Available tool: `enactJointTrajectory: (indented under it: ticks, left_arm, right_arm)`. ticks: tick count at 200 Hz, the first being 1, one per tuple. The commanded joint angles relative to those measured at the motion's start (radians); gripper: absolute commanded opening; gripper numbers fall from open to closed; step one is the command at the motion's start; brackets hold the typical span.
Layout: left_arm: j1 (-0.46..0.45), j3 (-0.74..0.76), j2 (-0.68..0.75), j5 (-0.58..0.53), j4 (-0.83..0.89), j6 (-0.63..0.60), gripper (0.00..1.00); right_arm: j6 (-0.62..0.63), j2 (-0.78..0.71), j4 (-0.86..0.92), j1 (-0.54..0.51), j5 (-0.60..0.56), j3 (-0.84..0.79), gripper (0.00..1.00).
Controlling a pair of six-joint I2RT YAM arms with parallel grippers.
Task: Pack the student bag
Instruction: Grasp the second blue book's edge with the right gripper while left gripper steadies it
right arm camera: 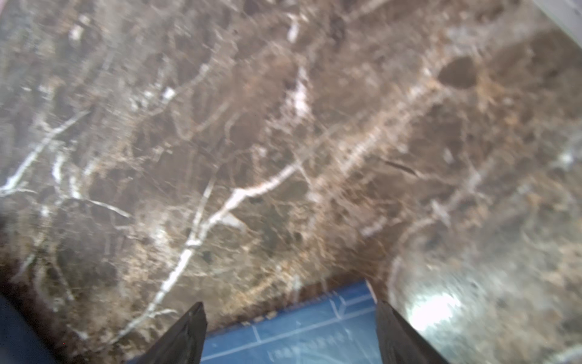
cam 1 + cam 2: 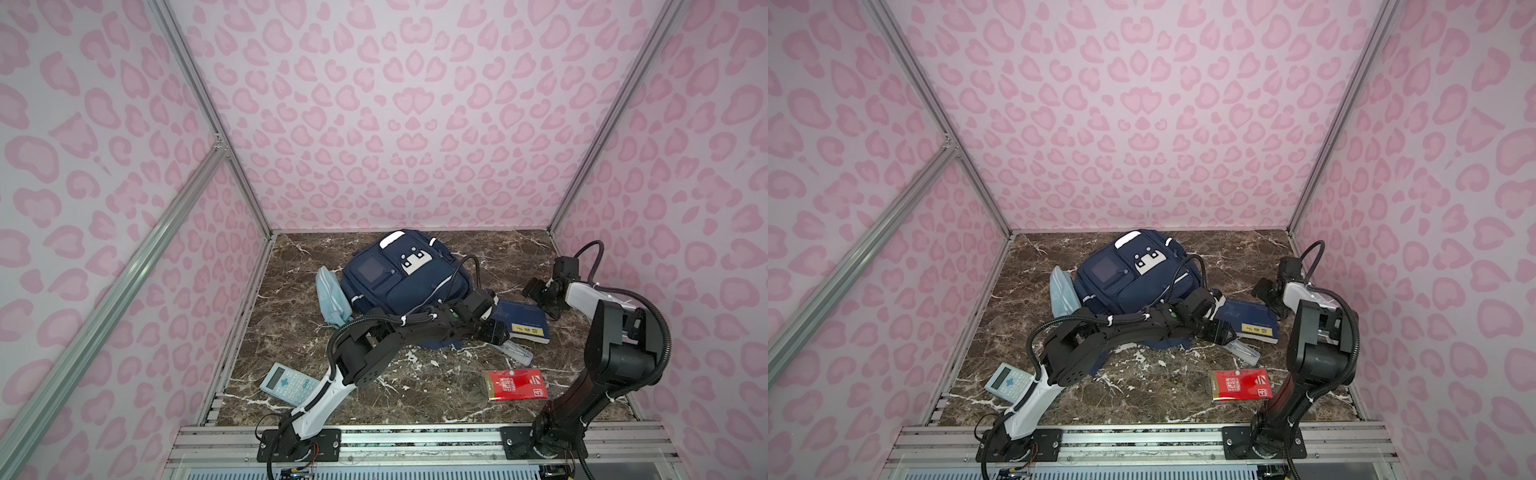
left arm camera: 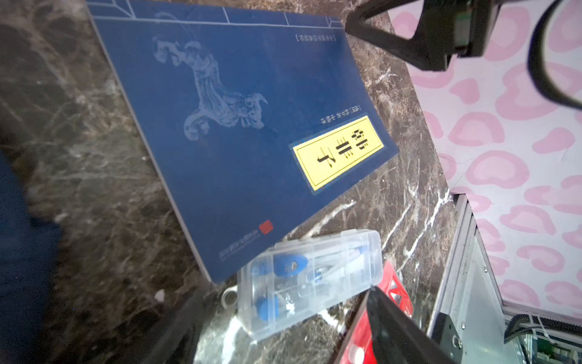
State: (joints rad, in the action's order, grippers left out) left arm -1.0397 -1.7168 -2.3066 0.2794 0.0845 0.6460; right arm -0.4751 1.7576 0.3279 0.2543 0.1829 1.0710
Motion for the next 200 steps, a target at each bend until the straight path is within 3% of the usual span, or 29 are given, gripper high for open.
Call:
enactJointTrajectory:
  ticks: [1,14,53,85,105,135,156,200]
  left_arm:
    - [0.001,0.005,0.048,-0.053,0.008,-0.027,0.83]
    - [0.004,-0.016,0.065,-0.087,0.041,-0.062,0.82]
    - [0.022,-0.236,-0.024,-0.051,0.142,-0.205,0.8]
    - [0.049,-0.48,-0.205,-0.043,0.192,-0.307,0.79]
    - [0.071,-0.616,-0.31,-0.018,0.216,-0.322,0.79]
    - [0.085,-0.619,-0.348,-0.059,0.148,-0.346,0.81]
    - [0.1,-0.668,-0.401,-0.026,0.128,-0.334,0.82]
    - [0.106,-0.69,-0.42,0.058,0.138,-0.298,0.81]
  right_arm:
    - [0.0,-0.032,0.06,-0.004,-0.054,0.011,0.87]
    - [-0.035,-0.113,0.089,0.01,-0.077,-0.036,0.89]
    - [-0.068,-0.389,0.082,0.017,0.027,-0.296,0.94]
    - [-0.136,-0.442,0.101,-0.044,0.065,-0.431,0.94]
    - [-0.172,-0.469,0.009,-0.042,0.09,-0.536,0.95]
    - [-0.169,-0.453,-0.066,0.029,0.115,-0.593,0.94]
    - [-0.17,-0.387,-0.135,0.079,0.188,-0.588,0.92]
    - [-0.163,-0.204,-0.224,0.077,0.214,-0.482,0.89]
